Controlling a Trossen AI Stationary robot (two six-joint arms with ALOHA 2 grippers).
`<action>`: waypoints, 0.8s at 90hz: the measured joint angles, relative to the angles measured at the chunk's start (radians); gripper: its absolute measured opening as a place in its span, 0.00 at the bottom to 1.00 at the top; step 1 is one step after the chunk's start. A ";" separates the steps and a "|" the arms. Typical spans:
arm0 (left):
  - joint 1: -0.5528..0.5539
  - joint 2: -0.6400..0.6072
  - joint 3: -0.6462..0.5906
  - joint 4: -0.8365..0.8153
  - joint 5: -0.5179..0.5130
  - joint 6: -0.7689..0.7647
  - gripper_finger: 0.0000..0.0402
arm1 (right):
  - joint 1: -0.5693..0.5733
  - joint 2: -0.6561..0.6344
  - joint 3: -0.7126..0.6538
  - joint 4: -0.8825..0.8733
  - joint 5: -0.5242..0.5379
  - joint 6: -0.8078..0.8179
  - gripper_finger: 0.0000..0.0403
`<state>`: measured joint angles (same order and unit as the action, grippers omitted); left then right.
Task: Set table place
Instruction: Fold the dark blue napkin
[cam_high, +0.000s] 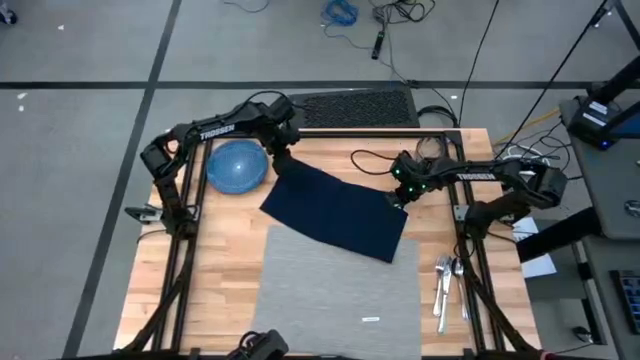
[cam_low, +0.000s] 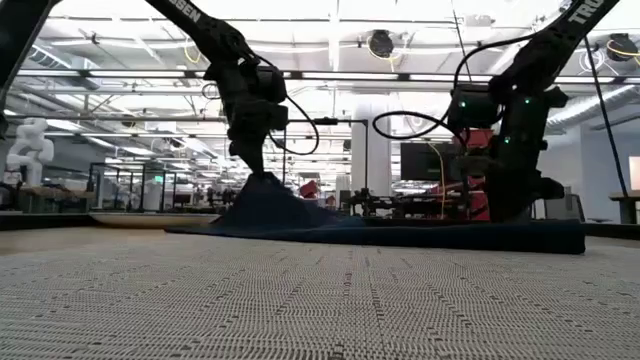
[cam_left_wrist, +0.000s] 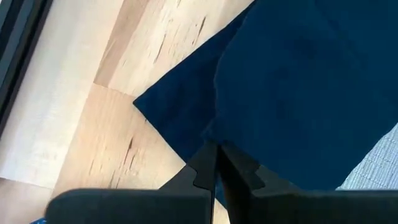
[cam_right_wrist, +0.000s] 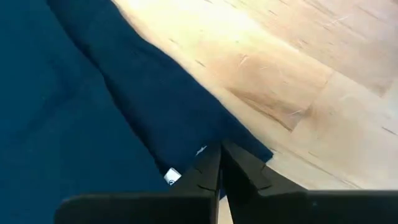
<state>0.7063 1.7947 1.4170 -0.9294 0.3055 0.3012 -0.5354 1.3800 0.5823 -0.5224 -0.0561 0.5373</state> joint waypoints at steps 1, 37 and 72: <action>0.000 0.000 0.000 0.000 -0.004 0.000 0.00 | 0.000 0.000 0.000 0.000 0.000 0.000 0.00; 0.030 0.000 0.000 -0.005 -0.153 0.018 0.00 | 0.000 0.001 -0.001 -0.003 0.001 -0.001 0.00; 0.054 0.002 -0.034 -0.020 -0.153 0.025 0.00 | 0.000 0.002 -0.002 0.001 0.002 -0.006 0.00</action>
<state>0.7607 1.7962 1.3827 -0.9497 0.1522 0.3259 -0.5354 1.3815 0.5800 -0.5218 -0.0542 0.5308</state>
